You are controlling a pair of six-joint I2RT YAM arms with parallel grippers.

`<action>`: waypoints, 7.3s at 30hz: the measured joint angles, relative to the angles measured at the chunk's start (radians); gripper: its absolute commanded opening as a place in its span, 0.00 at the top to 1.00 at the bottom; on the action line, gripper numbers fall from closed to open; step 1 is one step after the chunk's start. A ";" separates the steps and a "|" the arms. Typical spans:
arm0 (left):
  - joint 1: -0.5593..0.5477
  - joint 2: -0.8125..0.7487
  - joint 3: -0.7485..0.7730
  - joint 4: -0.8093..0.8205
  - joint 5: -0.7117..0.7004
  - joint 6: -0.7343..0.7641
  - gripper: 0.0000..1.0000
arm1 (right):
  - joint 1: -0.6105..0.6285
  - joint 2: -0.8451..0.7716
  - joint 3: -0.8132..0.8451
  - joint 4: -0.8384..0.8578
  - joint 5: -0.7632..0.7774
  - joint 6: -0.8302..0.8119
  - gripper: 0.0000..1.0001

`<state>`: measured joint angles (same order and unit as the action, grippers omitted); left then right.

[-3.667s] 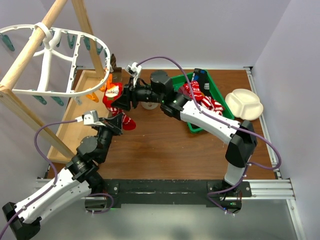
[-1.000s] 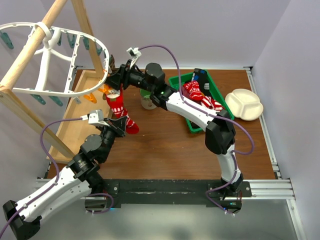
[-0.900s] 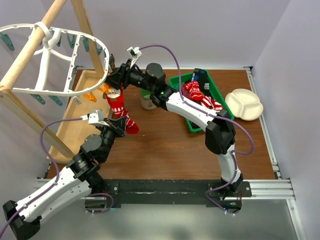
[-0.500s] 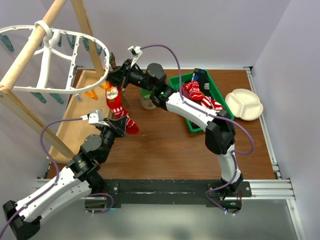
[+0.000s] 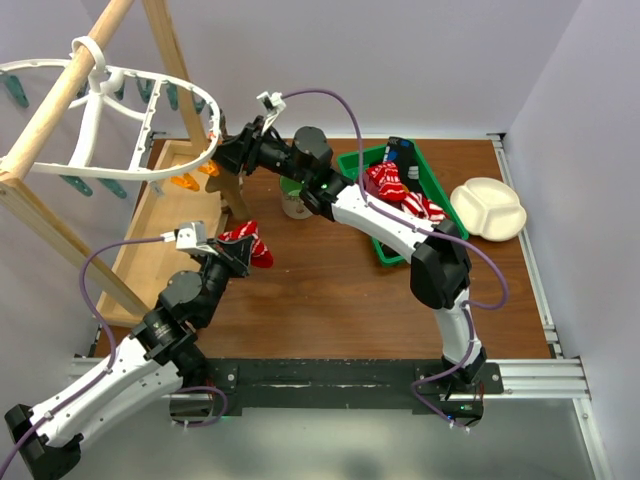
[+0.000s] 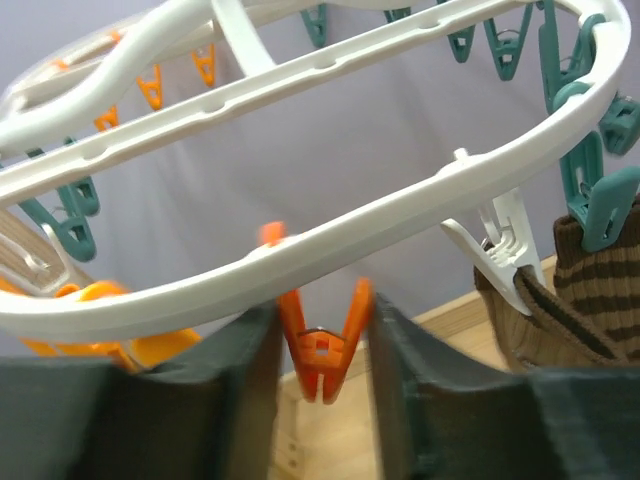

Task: Remove the socks clipped to the hanger
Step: Remove the sock from the hanger, then place the sock in the bin, then remove the sock from the hanger.

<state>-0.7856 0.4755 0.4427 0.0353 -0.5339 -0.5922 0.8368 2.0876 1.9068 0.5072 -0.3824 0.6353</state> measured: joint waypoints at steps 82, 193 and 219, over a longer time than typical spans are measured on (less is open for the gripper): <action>0.044 2.068 1.528 0.419 0.587 0.195 0.33 | 0.002 -1.427 -0.875 -0.794 1.245 -0.183 0.02; 0.033 -0.087 0.002 -0.291 0.055 -0.143 0.25 | 0.068 -0.329 -0.345 -0.252 -0.090 -0.438 1.00; 0.033 -0.066 -0.004 -0.016 0.046 0.022 0.10 | 0.072 -0.272 -0.272 -0.325 -0.211 -0.193 1.00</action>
<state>-0.7525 0.4099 0.4389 0.0196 -0.4881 -0.5701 0.9085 1.8153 1.6348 0.1822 -0.5930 0.4423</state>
